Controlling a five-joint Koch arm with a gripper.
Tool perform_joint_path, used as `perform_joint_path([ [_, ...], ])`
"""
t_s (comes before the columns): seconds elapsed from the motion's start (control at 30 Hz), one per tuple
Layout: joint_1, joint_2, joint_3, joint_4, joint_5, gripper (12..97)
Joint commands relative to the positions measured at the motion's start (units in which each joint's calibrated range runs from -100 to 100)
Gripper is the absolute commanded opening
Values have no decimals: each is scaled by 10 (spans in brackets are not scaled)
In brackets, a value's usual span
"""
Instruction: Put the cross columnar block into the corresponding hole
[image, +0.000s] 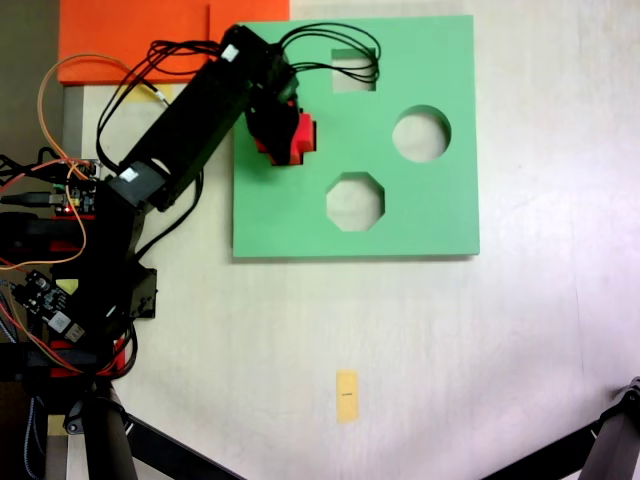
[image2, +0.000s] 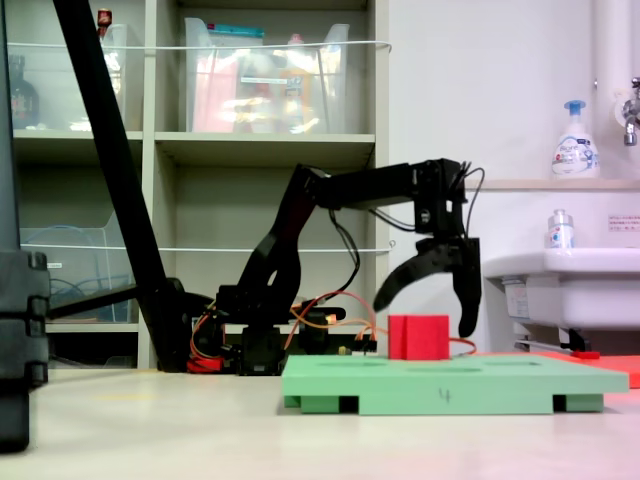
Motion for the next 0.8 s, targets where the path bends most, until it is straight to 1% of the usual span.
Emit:
perform_joint_path([
  [0.0,0,-38,17,-26,-1,872],
  [0.13,0,-77,26,-26,-7,866],
  [0.27,-1,-102,148,-26,-54,862],
  [0.33,-8,-158,168,-26,-88,862],
  [0.37,-14,-191,170,-26,-109,861],
  [0.4,-18,-232,170,-26,-133,840],
  [0.43,-25,-272,170,-26,-161,774],
  [0.47,-37,-305,175,-26,-200,730],
  [0.57,-59,-394,189,-26,-297,723],
  [0.63,-85,-453,189,-26,-364,723],
  [0.73,-117,-517,188,-26,-440,722],
  [0.77,-132,-531,189,-26,-465,705],
])
